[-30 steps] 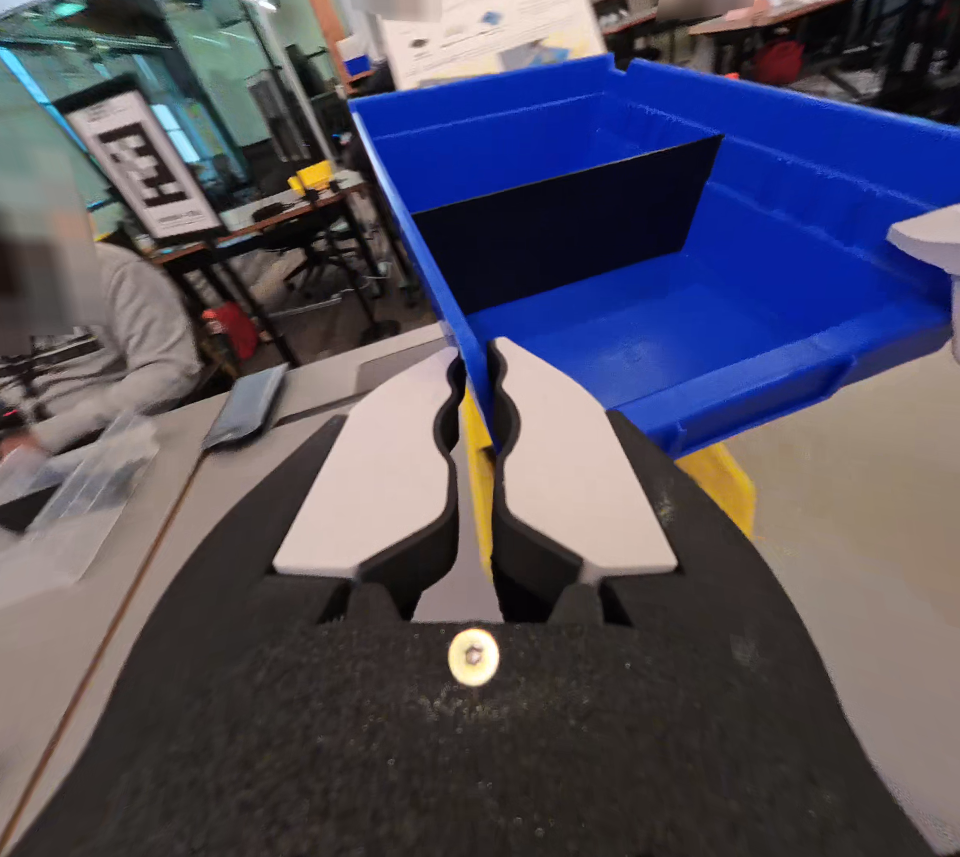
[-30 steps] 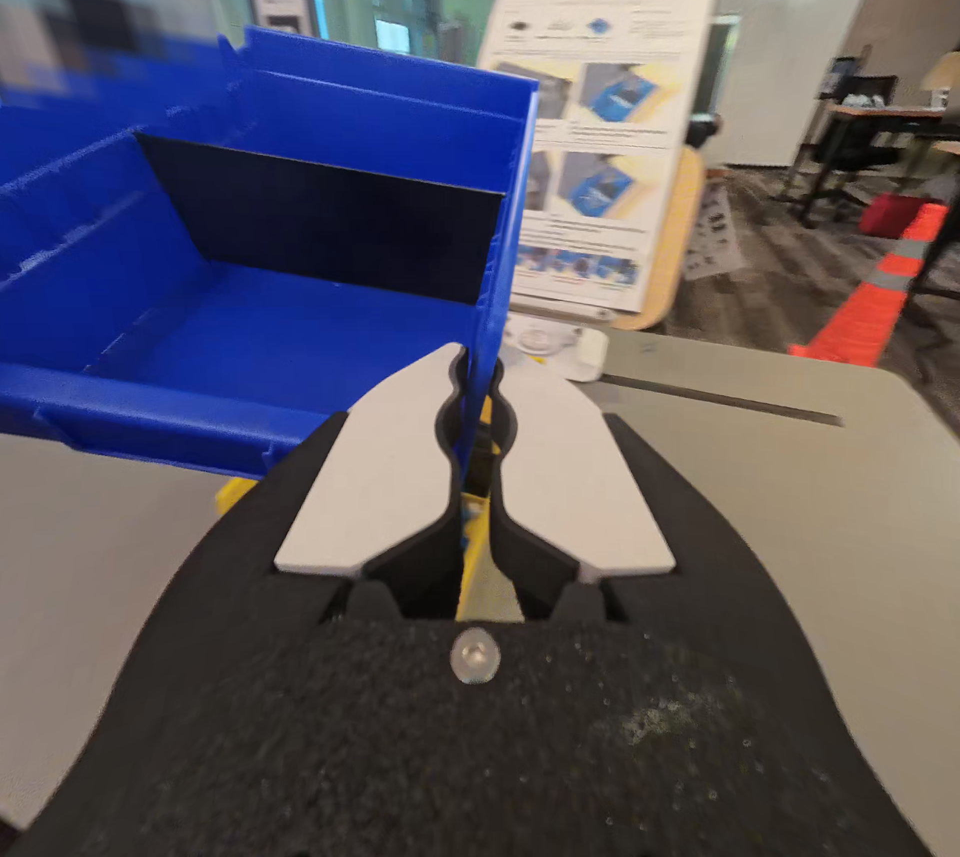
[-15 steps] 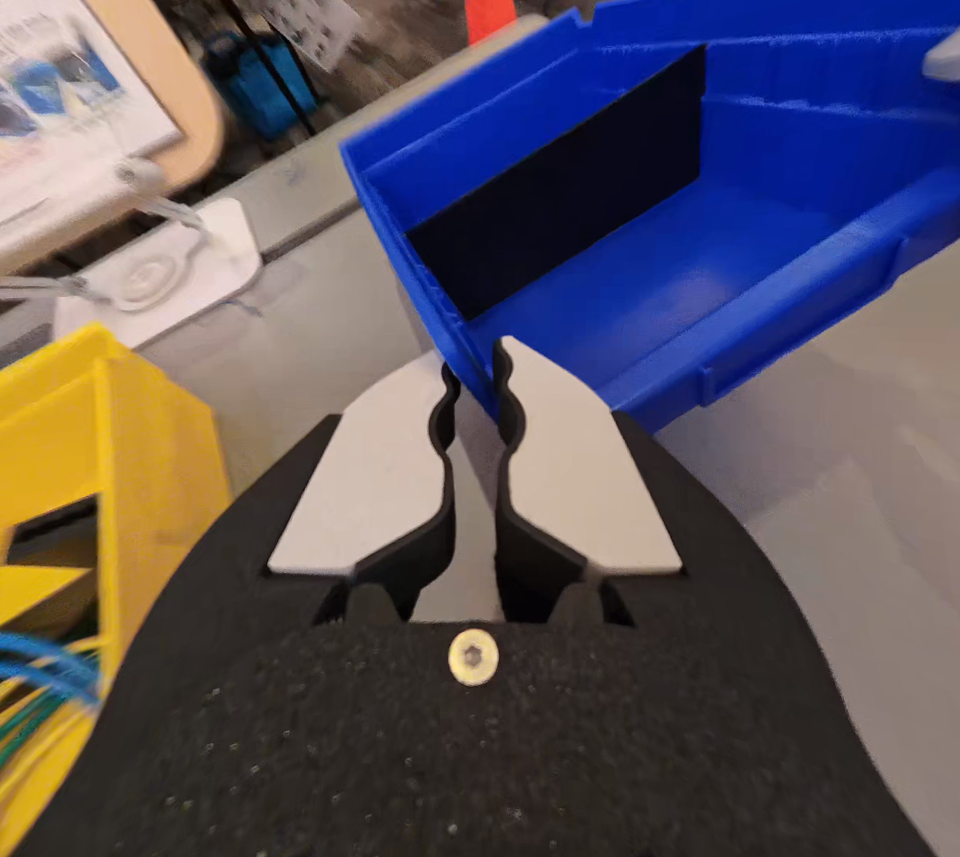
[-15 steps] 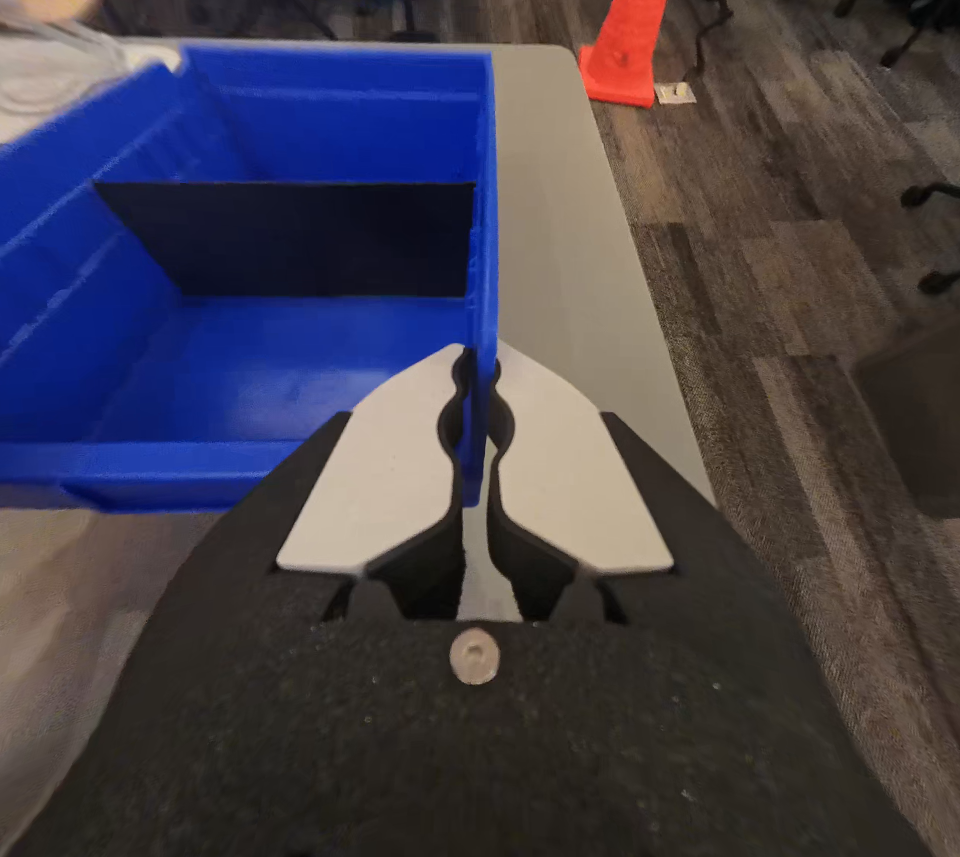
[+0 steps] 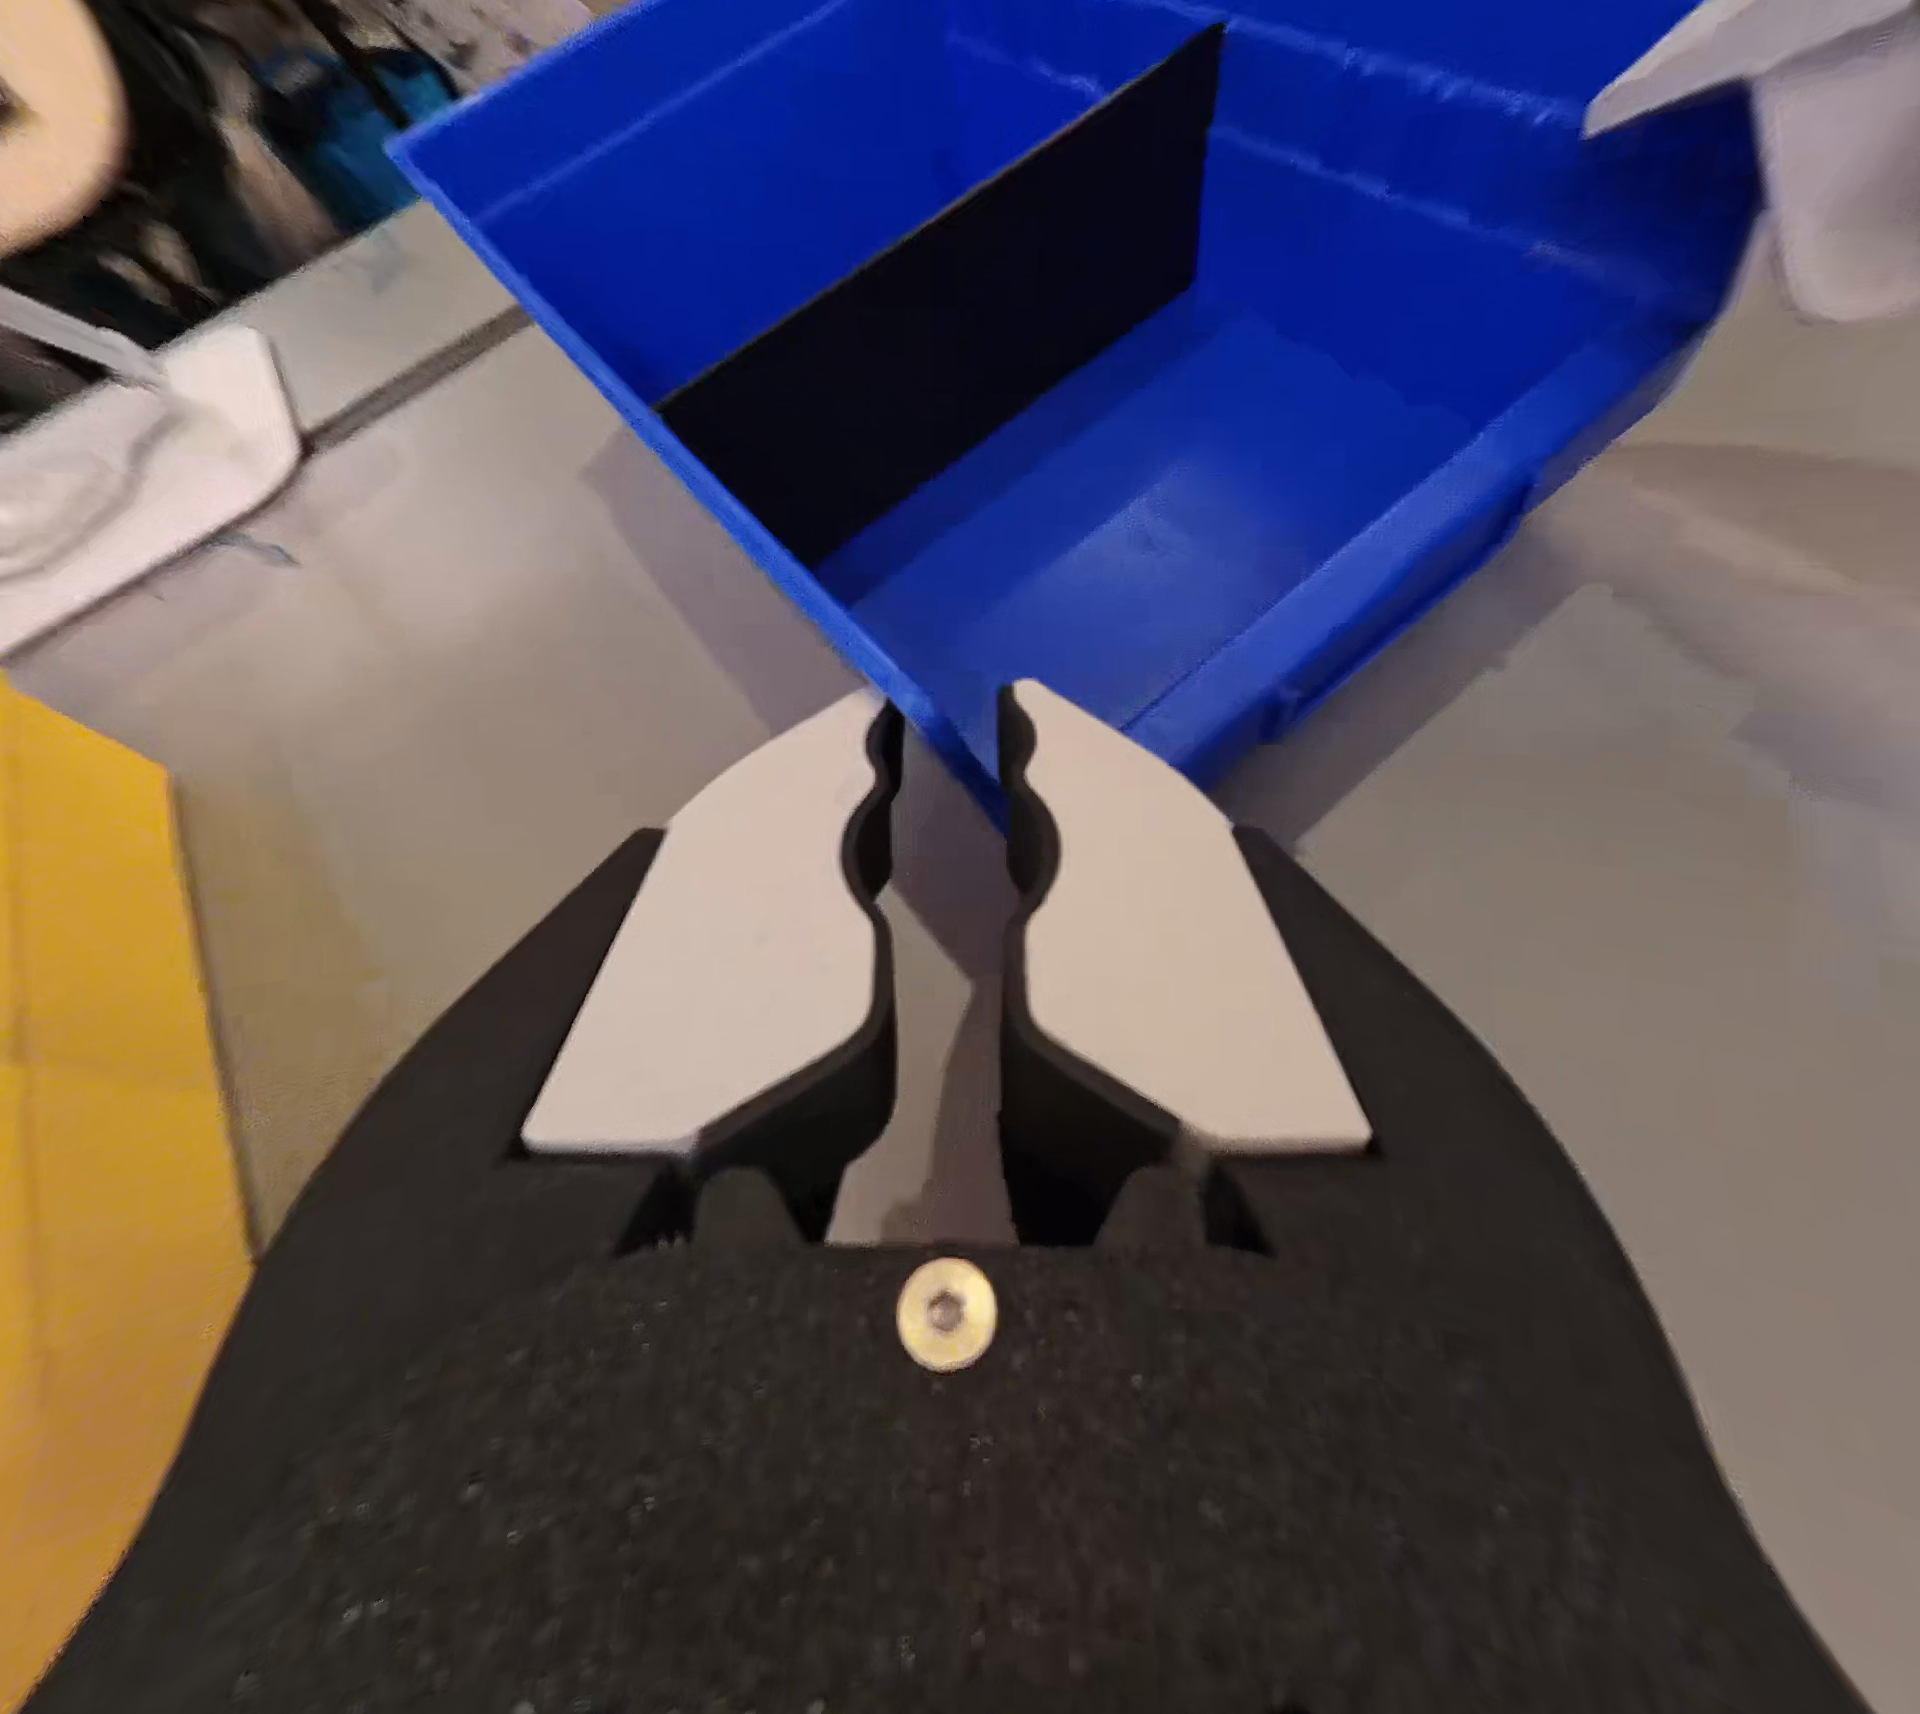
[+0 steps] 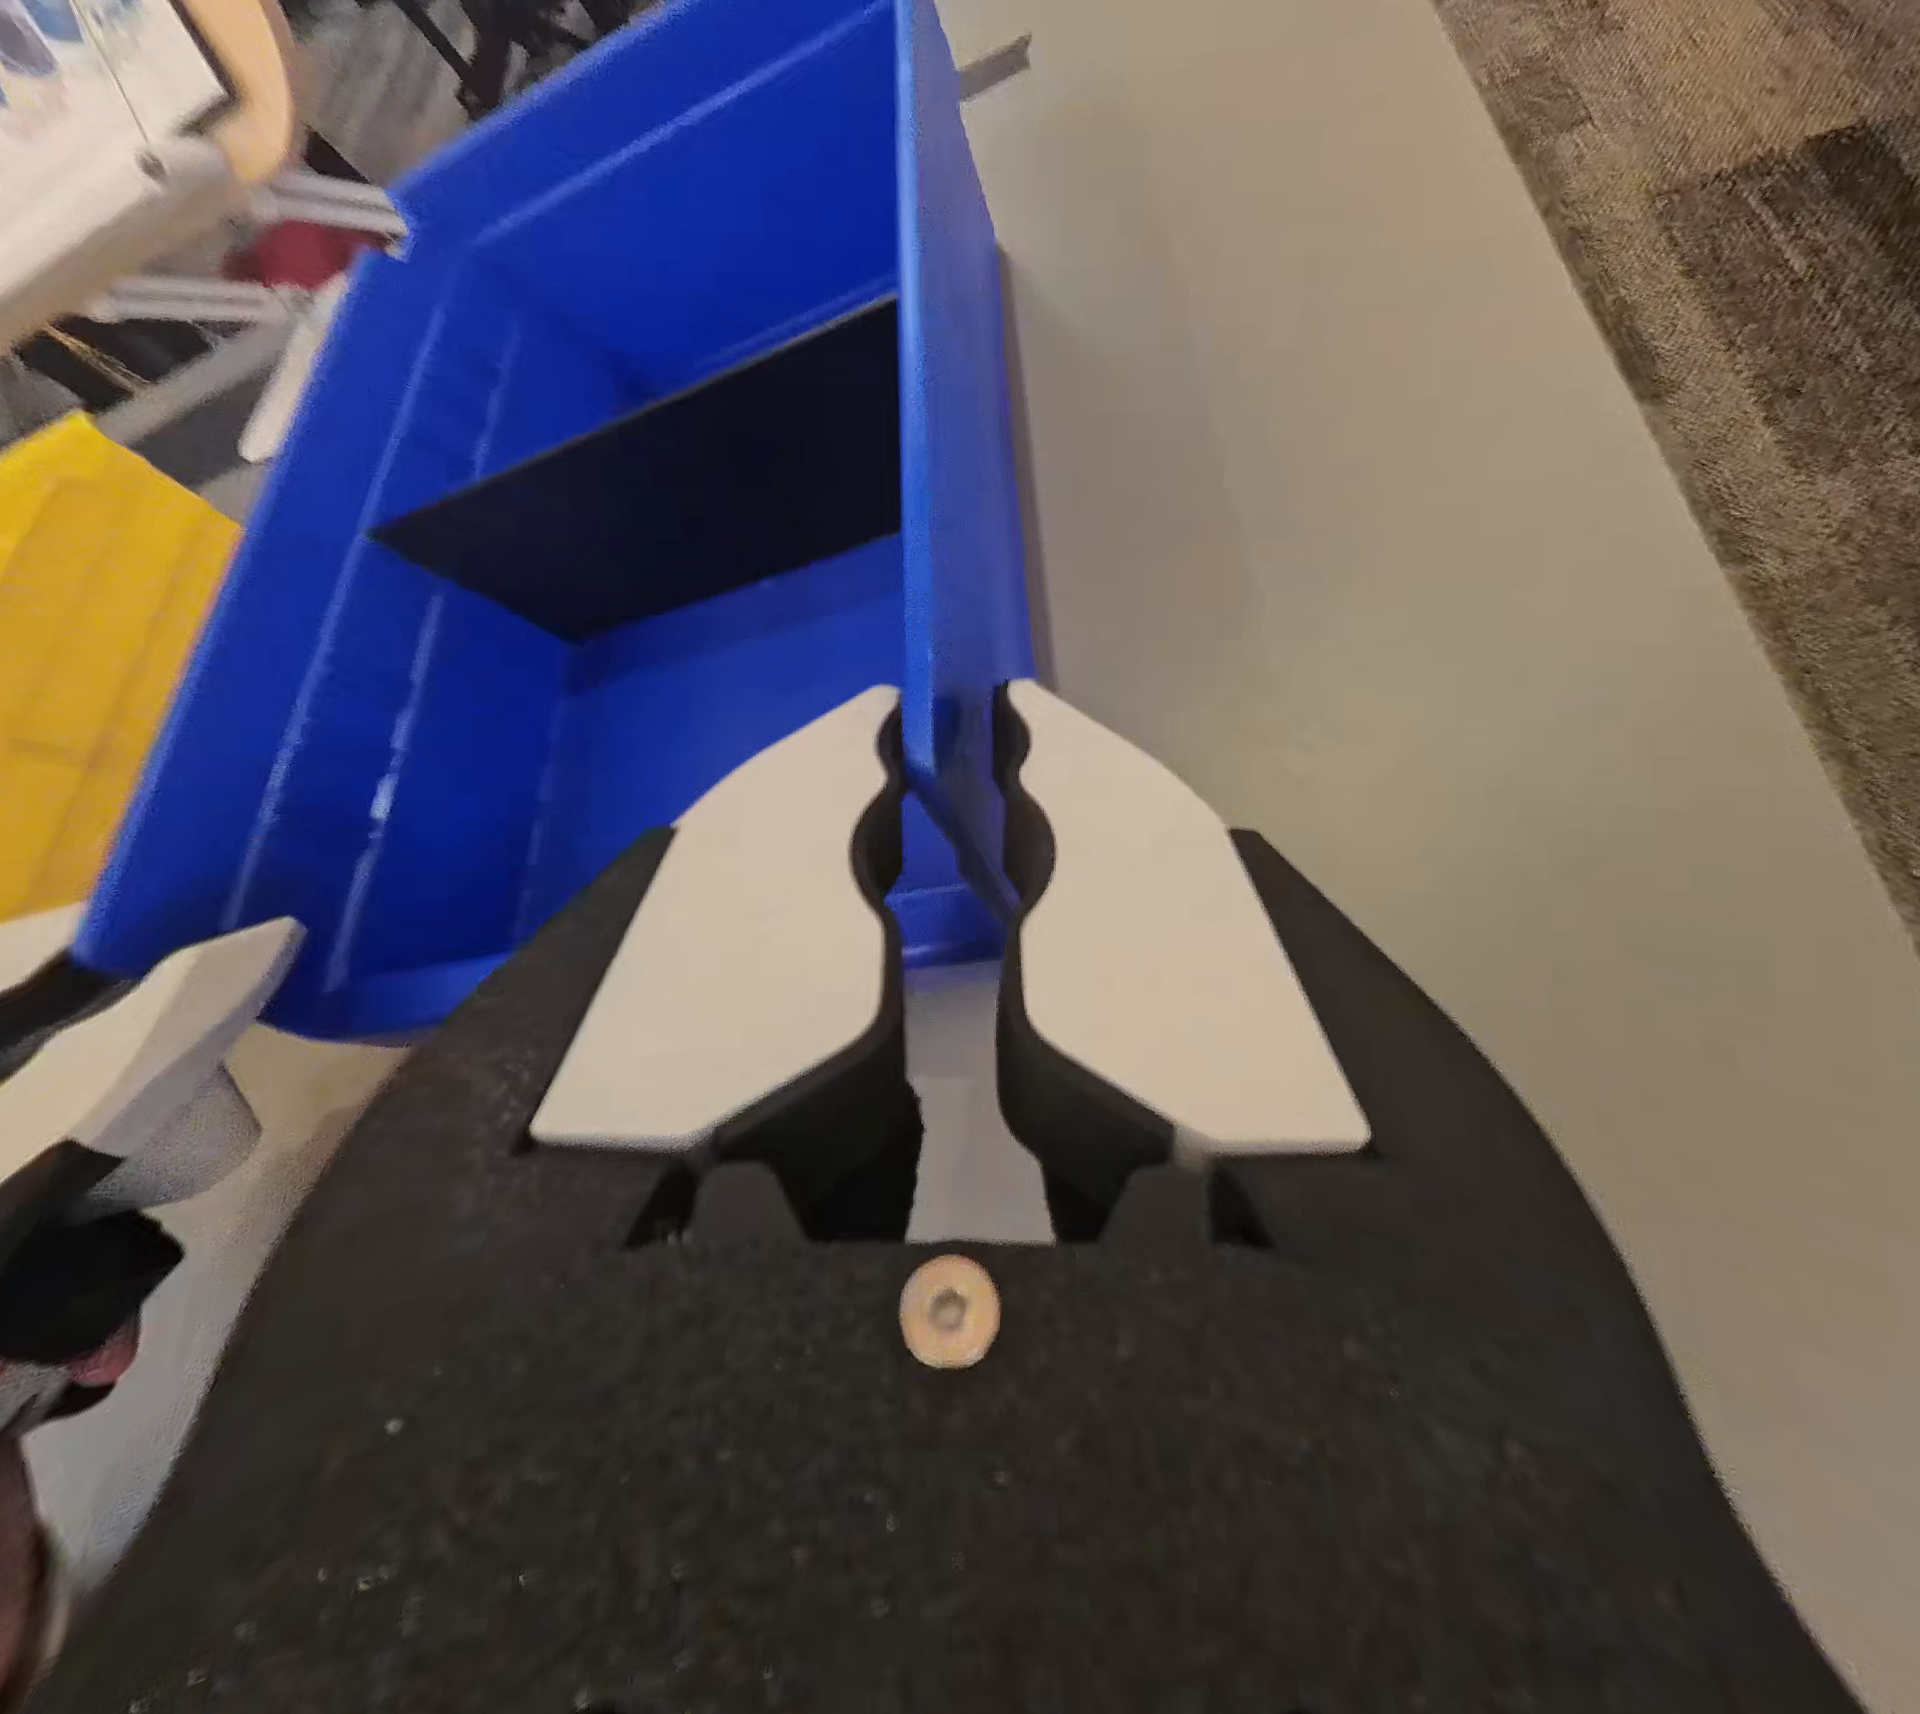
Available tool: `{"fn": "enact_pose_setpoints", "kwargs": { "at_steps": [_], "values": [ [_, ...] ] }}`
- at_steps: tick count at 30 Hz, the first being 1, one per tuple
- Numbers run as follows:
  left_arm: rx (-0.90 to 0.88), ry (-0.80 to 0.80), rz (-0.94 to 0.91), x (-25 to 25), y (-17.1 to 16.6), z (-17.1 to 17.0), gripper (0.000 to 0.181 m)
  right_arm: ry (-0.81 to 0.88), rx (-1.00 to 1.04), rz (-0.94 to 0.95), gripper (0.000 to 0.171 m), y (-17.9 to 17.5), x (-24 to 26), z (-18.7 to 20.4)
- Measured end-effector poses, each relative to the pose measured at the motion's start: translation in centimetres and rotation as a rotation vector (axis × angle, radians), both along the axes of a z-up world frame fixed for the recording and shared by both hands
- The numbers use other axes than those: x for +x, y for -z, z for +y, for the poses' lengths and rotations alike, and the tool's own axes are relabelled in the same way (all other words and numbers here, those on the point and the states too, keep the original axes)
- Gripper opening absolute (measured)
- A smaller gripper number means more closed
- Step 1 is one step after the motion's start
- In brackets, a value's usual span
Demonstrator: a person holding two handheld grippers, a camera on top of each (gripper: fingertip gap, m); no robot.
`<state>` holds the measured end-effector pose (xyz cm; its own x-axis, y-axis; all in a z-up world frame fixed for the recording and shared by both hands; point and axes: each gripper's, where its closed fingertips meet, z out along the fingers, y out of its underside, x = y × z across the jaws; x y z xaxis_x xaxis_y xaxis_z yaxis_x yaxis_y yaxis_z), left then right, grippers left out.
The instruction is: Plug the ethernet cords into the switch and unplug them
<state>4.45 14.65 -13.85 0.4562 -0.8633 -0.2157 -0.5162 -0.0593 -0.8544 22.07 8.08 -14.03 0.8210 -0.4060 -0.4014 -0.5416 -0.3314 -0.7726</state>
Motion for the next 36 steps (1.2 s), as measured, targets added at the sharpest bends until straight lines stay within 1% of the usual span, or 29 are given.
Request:
{"fn": "enact_pose_setpoints", "kwargs": {
  "at_steps": [2, 4, 7, 10, 12, 14, 15, 17, 19, 21, 23, 25, 26, 27, 28, 29, 30, 31, 32, 33, 36],
  "values": [
    [-0.063, 0.039, -0.084, -0.7, -2.0, -0.6, 0.013, -0.02, 0.057, -0.041, 0.021, -2.0, -0.1, -0.6],
    [-0.05, 0.08, -0.189, -2.2, -5.3, -0.8, 0.015, -0.014, 0.095, -0.147, 0.033, -4.5, 0.1, -1.5],
    [-0.006, 0.105, -0.322, -6.5, -11.1, -0.1, 0.029, 0.0, 0.162, -0.308, 0.032, -9.1, -0.4, -2.2],
    [0.004, 0.071, -0.424, -12.7, -15.6, 2.1, 0.045, -0.028, 0.239, -0.408, 0.031, -13.8, -2.9, -2.0],
    [-0.017, 0.026, -0.457, -17.5, -17.2, 4.1, 0.051, -0.066, 0.276, -0.491, 0.031, -16.6, -5.5, -1.3],
    [-0.021, -0.044, -0.478, -22.5, -17.7, 6.5, 0.061, -0.129, 0.296, -0.558, 0.032, -18.7, -8.8, -0.1],
    [-0.016, -0.082, -0.477, -25.1, -17.5, 7.8, 0.065, -0.169, 0.303, -0.573, 0.033, -19.3, -10.8, 0.8],
    [-0.014, -0.153, -0.447, -29.7, -16.0, 10.1, 0.074, -0.295, 0.309, -0.557, 0.032, -19.7, -15.7, 2.9],
    [-0.039, -0.242, -0.391, -33.7, -13.0, 12.1, 0.075, -0.434, 0.217, -0.467, 0.031, -17.7, -20.9, 5.4],
    [-0.085, -0.313, -0.336, -36.5, -9.1, 13.4, 0.071, -0.594, 0.072, -0.325, 0.041, -13.8, -26.7, 7.7],
    [-0.159, -0.343, -0.266, -37.7, -4.7, 14.1, 0.064, -0.723, -0.021, -0.174, 0.044, -9.9, -32.5, 9.3],
    [-0.261, -0.336, -0.224, -37.4, -1.3, 14.2, 0.059, -0.796, -0.096, -0.031, 0.046, -6.0, -37.2, 10.5],
    [-0.31, -0.315, -0.221, -36.8, -0.4, 14.0, 0.058, -0.77, -0.148, -0.02, 0.05, -4.1, -38.3, 11.1],
    [-0.328, -0.295, -0.213, -36.2, -0.1, 13.9, 0.056, -0.693, -0.187, -0.055, 0.046, -2.5, -38.3, 12.0],
    [-0.308, -0.294, -0.186, -35.9, 0.2, 14.2, 0.047, -0.609, -0.208, -0.116, 0.04, -1.4, -37.9, 12.7],
    [-0.271, -0.302, -0.148, -35.9, 0.5, 14.6, 0.024, -0.531, -0.223, -0.181, 0.036, -0.7, -37.3, 13.2],
    [-0.233, -0.322, -0.106, -36.2, 0.7, 15.2, 0.007, -0.495, -0.246, -0.228, 0.031, 0.1, -37.2, 13.5],
    [-0.211, -0.33, -0.079, -36.4, 0.8, 15.6, 0.006, -0.472, -0.275, -0.262, 0.026, 0.9, -37.2, 13.6],
    [-0.212, -0.328, -0.071, -36.4, 0.8, 15.9, 0.006, -0.466, -0.289, -0.283, 0.024, 1.6, -37.4, 13.8],
    [-0.222, -0.328, -0.072, -36.4, 0.8, 16.1, 0.006, -0.468, -0.29, -0.29, 0.018, 2.2, -37.7, 14.1],
    [-0.225, -0.329, -0.08, -36.4, 0.8, 16.4, 0.006, -0.41, -0.271, -0.349, 0.015, 2.4, -37.4, 14.9]
  ]
}}
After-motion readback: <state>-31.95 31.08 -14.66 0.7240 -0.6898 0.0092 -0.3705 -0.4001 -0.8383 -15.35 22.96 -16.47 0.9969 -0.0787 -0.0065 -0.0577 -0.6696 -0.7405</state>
